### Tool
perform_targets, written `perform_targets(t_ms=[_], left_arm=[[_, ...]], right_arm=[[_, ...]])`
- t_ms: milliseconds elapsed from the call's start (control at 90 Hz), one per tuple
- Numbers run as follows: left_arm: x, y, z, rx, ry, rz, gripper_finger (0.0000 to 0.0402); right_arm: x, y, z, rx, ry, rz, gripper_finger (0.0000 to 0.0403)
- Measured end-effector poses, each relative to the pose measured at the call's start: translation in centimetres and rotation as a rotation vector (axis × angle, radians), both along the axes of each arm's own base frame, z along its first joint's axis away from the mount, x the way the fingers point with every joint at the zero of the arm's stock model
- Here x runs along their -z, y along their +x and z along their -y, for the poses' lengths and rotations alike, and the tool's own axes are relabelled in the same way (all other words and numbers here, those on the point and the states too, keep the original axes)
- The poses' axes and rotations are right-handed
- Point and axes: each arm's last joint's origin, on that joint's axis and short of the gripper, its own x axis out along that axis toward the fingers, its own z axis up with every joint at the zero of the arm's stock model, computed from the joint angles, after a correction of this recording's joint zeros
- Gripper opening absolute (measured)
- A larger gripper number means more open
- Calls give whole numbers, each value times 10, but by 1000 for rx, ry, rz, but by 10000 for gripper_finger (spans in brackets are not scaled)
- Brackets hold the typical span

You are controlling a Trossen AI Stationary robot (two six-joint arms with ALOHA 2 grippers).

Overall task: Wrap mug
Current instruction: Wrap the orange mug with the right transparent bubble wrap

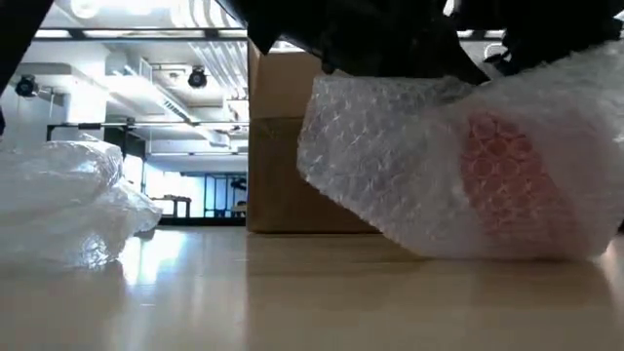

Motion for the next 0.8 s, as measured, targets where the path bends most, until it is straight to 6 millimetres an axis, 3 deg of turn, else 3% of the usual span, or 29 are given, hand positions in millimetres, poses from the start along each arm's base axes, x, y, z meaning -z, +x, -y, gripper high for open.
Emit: perform_targets(t_ms=[244, 367, 556, 656, 800], left_arm=[[-27, -10, -2, 54, 47, 34, 160], [-57, -26, -7, 37, 61, 33, 218], [-82, -68, -14, -102, 168, -171, 250], [-73, -96, -13, -229, 268, -343, 242], [-22, -120, -10, -251, 308, -508, 220]], right_arm=[[0, 1, -1, -20, 3, -7, 0], [0, 1, -1, -25, 4, -2, 0], [0, 2, -1, -32, 2, 2, 0], [0, 1, -1, -40, -3, 1, 0], [0, 1, -1, -49, -8, 1, 0]])
